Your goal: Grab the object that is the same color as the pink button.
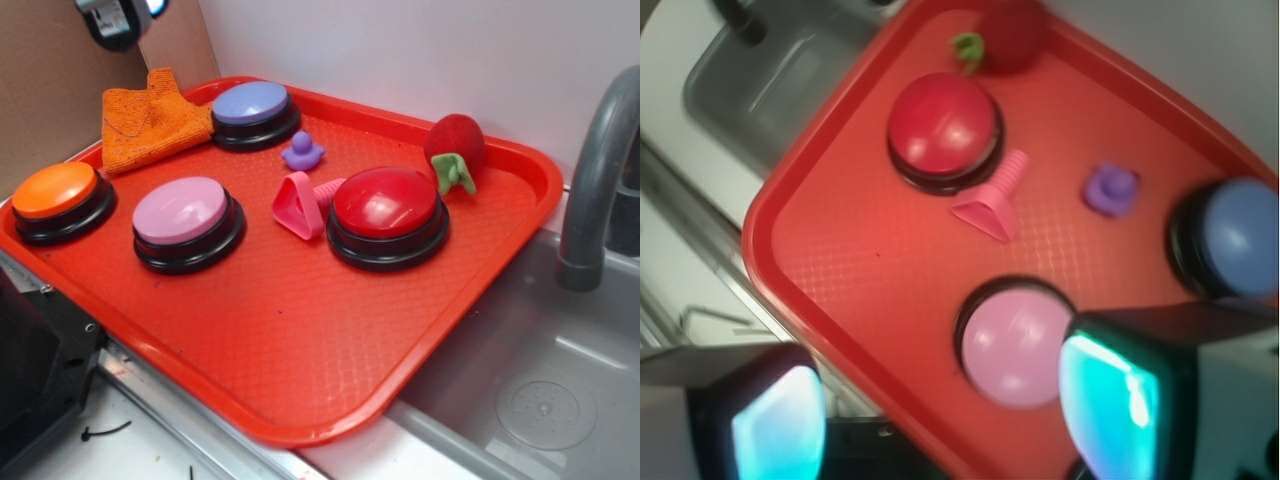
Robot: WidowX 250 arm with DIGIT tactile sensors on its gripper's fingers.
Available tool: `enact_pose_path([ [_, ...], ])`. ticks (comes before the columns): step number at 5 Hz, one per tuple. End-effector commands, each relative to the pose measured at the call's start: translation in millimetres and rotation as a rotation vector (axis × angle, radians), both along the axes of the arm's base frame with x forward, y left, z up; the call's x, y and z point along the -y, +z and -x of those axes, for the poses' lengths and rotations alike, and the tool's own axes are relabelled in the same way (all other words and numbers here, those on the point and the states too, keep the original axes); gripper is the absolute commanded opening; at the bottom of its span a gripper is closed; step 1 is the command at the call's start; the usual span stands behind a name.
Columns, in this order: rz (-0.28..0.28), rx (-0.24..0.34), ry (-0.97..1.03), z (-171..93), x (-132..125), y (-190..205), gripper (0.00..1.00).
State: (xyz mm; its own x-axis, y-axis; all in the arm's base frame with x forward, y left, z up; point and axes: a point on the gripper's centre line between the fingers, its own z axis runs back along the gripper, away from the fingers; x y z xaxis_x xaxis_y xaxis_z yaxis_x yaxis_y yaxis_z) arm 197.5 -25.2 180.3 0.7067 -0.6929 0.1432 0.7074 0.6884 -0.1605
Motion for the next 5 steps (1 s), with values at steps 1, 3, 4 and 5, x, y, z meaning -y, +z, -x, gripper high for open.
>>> enact_pose_path([
  [1, 0.018, 0.072, -0.304, -27, 1, -34, 1.00],
  [3, 0.090, 0.024, -0.477, -46, 9, -78, 1.00],
  [4, 0.083, -0.003, -0.527, -48, 15, -96, 1.00],
  [5, 0.061, -0.016, -0.551, -48, 25, -111, 1.00],
])
